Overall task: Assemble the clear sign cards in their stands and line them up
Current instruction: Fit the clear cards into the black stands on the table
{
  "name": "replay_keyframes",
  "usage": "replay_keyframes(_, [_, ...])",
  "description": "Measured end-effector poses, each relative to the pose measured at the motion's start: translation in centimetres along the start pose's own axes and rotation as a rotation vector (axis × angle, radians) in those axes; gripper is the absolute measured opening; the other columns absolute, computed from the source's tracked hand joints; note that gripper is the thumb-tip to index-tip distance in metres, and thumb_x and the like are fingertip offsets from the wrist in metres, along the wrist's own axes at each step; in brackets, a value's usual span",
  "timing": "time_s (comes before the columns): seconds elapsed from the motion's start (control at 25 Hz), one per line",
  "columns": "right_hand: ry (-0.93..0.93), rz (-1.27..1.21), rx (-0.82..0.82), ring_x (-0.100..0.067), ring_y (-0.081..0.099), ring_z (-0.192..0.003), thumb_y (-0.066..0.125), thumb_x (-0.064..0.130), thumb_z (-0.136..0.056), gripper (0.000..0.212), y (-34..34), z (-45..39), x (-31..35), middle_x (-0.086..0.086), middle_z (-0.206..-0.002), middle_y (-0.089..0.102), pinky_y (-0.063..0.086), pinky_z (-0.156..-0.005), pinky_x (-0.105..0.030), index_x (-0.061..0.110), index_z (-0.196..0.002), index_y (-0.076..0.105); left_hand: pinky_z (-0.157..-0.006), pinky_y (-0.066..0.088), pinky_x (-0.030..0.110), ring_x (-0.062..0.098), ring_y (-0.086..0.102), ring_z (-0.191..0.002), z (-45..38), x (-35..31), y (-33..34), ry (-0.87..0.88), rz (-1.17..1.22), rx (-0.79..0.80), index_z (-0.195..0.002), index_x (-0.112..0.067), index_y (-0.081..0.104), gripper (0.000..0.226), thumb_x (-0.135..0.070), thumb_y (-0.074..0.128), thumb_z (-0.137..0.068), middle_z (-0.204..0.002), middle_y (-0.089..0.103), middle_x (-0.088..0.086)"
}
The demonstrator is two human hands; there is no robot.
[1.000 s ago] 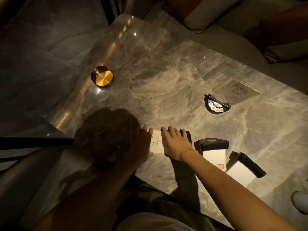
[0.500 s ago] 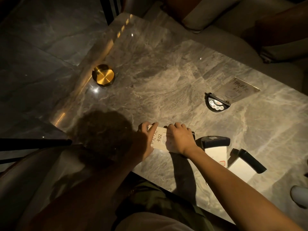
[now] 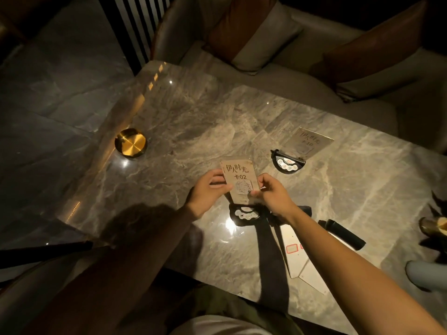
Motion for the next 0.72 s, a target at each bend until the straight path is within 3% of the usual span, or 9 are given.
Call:
replay_keyframes(0.2, [-0.043, -0.085, -0.192, -0.032, 0.07, -0.099, 0.059, -0.006, -0.09, 0.006, -2.1, -1.7, -0.9, -0.019, -0.106, 0.072, 0.059, -0.085, -0.051, -0.005, -0.094, 0.057, -0.065, 0.054, 0.025, 0.023, 0.073, -0.091, -3.0, -3.2, 2.9, 0.056, -0.021, -0.052, -0.093, -0.03, 0.062, 0.018, -0.018, 0.074, -0.088, -0.096, 0.074, -0.002])
replay_keyframes(0.28, [-0.048, -0.075, -0.257, -0.027, 0.068, -0.095, 0.059, -0.006, -0.091, 0.006, -3.0, -2.4, -0.9, -0.02, -0.104, 0.072, 0.059, -0.085, -0.036, -0.001, -0.094, 0.062, -0.063, 0.053, 0.027, 0.024, 0.072, -0.086, -3.9, -4.0, 3.8, 0.081, -0.044, -0.054, -0.084, -0.033, 0.063, 0.018, -0.019, 0.074, -0.087, -0.09, 0.072, -0.005])
replay_keyframes(0.36, [-0.039, -0.049, -0.314, -0.02, 0.065, -0.085, 0.06, -0.005, -0.091, 0.01, -3.7, -2.8, -0.5, -0.016, -0.097, 0.072, 0.054, -0.072, -0.016, -0.003, -0.099, 0.066, -0.063, 0.052, 0.035, 0.029, 0.07, -0.084, -4.9, -4.2, 4.3, 0.114, -0.071, -0.045, -0.083, -0.034, 0.064, 0.017, -0.021, 0.075, -0.083, -0.093, 0.071, -0.005])
replay_keyframes(0.44, [-0.038, 0.017, -0.343, -0.015, 0.063, -0.079, 0.062, 0.0, -0.091, 0.012, -4.5, -3.2, -0.4, -0.009, -0.091, 0.072, 0.047, -0.065, -0.012, 0.0, -0.1, 0.07, -0.068, 0.054, 0.043, 0.029, 0.07, -0.083, -5.6, -4.5, 4.8, 0.162, -0.088, -0.03, -0.083, -0.034, 0.064, 0.016, -0.026, 0.076, -0.076, -0.095, 0.07, -0.007])
replay_keyframes(0.6, [-0.018, 0.026, -0.346, -0.015, 0.063, -0.076, 0.062, 0.001, -0.092, 0.011, -5.2, -3.6, -0.6, -0.006, -0.088, 0.071, 0.047, -0.068, -0.02, 0.005, -0.096, 0.071, -0.084, 0.059, 0.052, 0.026, 0.073, -0.092, -6.0, -4.8, 5.5, 0.199, -0.131, -0.035, -0.081, -0.038, 0.066, 0.018, -0.041, 0.076, -0.067, -0.092, 0.071, -0.012])
replay_keyframes(0.72, [-0.025, -0.012, -0.339, -0.01, 0.061, -0.068, 0.059, -0.001, -0.094, 0.016, -5.5, -3.1, -0.8, -0.005, -0.086, 0.068, 0.045, -0.058, -0.009, 0.004, -0.103, 0.07, -0.089, 0.058, 0.049, 0.024, 0.072, -0.096, -5.8, -4.6, 5.8, 0.192, -0.133, -0.044, -0.081, -0.043, 0.068, 0.015, -0.038, 0.078, -0.071, -0.093, 0.072, -0.01])
Point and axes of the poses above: each hand's wrist, its own z-axis away from the middle knuckle, its own y-axis out of the palm, x = y × z, the point moved 2 cm from there along -z, towards the middle knuckle
